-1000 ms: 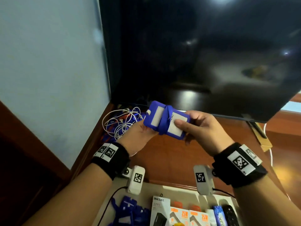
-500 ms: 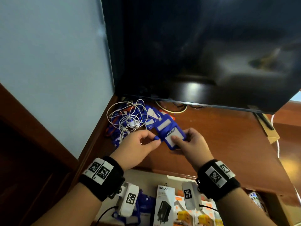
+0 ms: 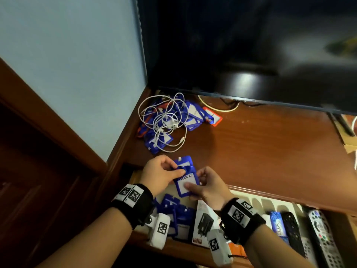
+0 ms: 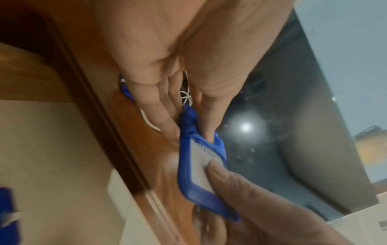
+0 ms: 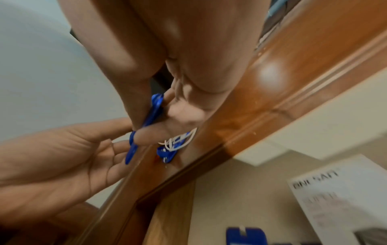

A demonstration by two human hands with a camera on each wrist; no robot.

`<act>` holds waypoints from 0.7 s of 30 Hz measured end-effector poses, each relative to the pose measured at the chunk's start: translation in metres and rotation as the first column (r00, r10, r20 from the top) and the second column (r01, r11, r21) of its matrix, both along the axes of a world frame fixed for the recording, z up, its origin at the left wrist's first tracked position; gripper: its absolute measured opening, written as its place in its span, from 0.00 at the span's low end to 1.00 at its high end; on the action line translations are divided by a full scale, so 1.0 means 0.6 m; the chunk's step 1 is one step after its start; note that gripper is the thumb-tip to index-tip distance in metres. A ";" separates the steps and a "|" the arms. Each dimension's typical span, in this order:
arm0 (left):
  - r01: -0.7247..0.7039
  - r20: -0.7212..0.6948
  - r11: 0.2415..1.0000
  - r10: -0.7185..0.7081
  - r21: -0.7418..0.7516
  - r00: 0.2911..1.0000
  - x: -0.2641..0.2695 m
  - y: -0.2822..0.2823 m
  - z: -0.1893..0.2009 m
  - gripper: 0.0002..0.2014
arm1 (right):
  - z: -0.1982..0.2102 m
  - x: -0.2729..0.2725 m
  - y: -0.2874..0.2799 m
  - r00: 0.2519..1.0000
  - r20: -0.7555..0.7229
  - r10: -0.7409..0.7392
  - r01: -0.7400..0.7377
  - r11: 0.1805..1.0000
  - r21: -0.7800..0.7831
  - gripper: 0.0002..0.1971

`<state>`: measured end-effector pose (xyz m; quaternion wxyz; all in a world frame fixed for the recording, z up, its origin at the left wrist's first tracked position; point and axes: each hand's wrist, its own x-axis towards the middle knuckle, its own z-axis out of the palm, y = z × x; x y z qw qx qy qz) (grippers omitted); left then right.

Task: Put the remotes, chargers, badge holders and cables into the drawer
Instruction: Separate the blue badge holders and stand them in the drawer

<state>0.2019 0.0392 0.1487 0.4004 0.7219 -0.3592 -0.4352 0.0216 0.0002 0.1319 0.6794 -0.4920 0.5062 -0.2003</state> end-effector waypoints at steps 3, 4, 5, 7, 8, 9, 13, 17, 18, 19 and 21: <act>0.036 -0.142 0.993 -0.020 0.109 0.990 0.006 0.009 -0.033 0.26 | -0.012 -0.001 0.015 0.987 -0.142 0.072 -0.068 0.997 0.028 0.23; 0.081 -0.176 0.986 -0.054 0.146 0.983 0.008 0.012 -0.047 0.27 | -0.019 -0.004 0.017 0.961 -0.239 0.137 -0.139 0.990 0.008 0.23; 0.140 -0.176 0.973 -0.108 0.185 0.979 0.012 0.015 -0.062 0.25 | -0.027 -0.009 0.018 0.899 -0.377 0.222 -0.251 0.968 -0.029 0.23; 0.268 -0.120 0.930 -0.245 0.252 0.962 0.015 0.023 -0.090 0.18 | -0.041 -0.024 0.013 0.710 -0.626 0.323 -0.462 0.884 -0.068 0.20; 0.316 -0.091 0.905 -0.302 0.286 0.949 0.016 0.027 -0.106 0.16 | -0.048 -0.031 0.008 0.651 -0.683 0.331 -0.514 0.855 -0.074 0.18; 0.351 -0.063 0.878 -0.350 0.325 0.935 0.014 0.030 -0.123 0.16 | -0.052 -0.039 0.003 0.622 -0.712 0.326 -0.533 0.842 -0.081 0.17; 0.451 0.018 0.764 -0.516 0.462 0.856 -0.008 0.034 -0.171 0.15 | -0.039 -0.057 -0.029 0.605 -0.780 0.161 -0.518 0.823 -0.232 0.13; 0.483 0.122 0.671 -0.645 0.562 0.755 -0.034 0.028 -0.201 0.19 | -0.026 -0.074 -0.071 0.634 -0.773 0.032 -0.490 0.789 -0.370 0.06; 0.480 0.145 0.659 -0.662 0.580 0.735 -0.039 0.027 -0.205 0.21 | -0.027 -0.077 -0.083 0.633 -0.774 0.034 -0.495 0.786 -0.370 0.06; 0.472 0.165 0.652 -0.673 0.594 0.721 -0.046 0.026 -0.208 0.21 | -0.029 -0.081 -0.094 0.622 -0.781 0.049 -0.506 0.787 -0.354 0.08; 0.459 0.210 0.650 -0.687 0.606 0.696 -0.059 0.026 -0.212 0.20 | -0.035 -0.084 -0.112 0.566 -0.819 0.096 -0.543 0.791 -0.282 0.13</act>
